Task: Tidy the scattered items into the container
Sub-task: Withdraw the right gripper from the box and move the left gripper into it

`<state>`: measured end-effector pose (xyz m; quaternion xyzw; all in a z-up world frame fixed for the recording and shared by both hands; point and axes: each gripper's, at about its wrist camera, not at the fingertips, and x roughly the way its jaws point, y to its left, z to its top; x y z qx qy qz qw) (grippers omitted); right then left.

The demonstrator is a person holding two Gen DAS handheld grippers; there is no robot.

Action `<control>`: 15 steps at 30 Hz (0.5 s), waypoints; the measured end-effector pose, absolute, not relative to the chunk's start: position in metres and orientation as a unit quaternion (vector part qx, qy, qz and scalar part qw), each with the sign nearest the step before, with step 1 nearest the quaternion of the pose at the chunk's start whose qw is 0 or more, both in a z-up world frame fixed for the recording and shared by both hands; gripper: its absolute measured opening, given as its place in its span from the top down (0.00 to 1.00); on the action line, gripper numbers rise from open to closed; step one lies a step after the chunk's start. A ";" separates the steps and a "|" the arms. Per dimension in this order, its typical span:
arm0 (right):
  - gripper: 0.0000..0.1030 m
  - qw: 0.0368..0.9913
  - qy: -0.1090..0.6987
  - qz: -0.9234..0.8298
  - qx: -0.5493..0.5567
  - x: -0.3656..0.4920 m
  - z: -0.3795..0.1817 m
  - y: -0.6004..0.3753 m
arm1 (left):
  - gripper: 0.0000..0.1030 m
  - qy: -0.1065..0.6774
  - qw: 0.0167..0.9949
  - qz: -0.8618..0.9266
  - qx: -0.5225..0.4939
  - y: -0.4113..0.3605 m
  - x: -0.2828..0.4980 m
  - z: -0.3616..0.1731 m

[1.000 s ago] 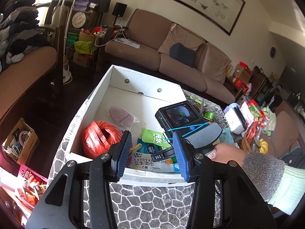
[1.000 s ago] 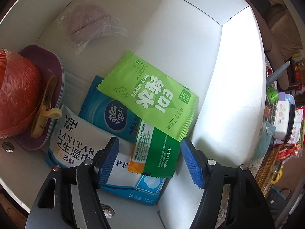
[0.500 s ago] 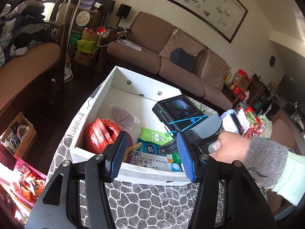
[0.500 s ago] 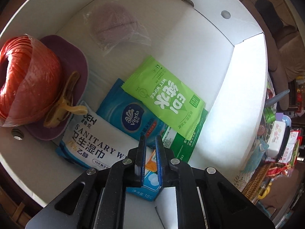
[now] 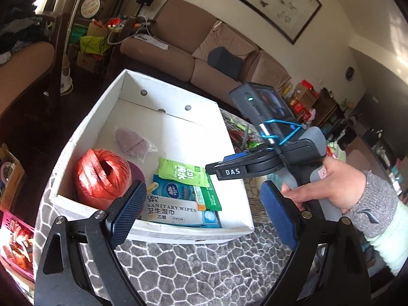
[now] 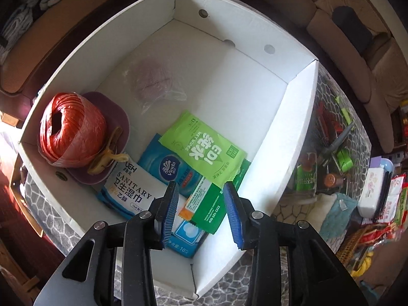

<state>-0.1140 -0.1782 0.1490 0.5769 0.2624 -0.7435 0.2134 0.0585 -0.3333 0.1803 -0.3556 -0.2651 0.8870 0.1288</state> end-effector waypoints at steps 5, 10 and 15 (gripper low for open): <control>0.53 0.231 0.194 -0.803 0.514 -0.104 0.212 -0.116 | 0.18 -0.320 0.199 0.824 -0.422 -0.311 -0.009 0.149; 0.47 0.262 0.137 -0.826 0.479 -0.080 0.254 -0.047 | 0.58 -0.340 0.208 0.763 -0.508 -0.283 -0.072 0.098; 0.44 0.283 0.087 -0.833 0.467 -0.060 0.271 0.007 | 0.58 -0.330 0.182 0.740 -0.557 -0.267 -0.096 0.067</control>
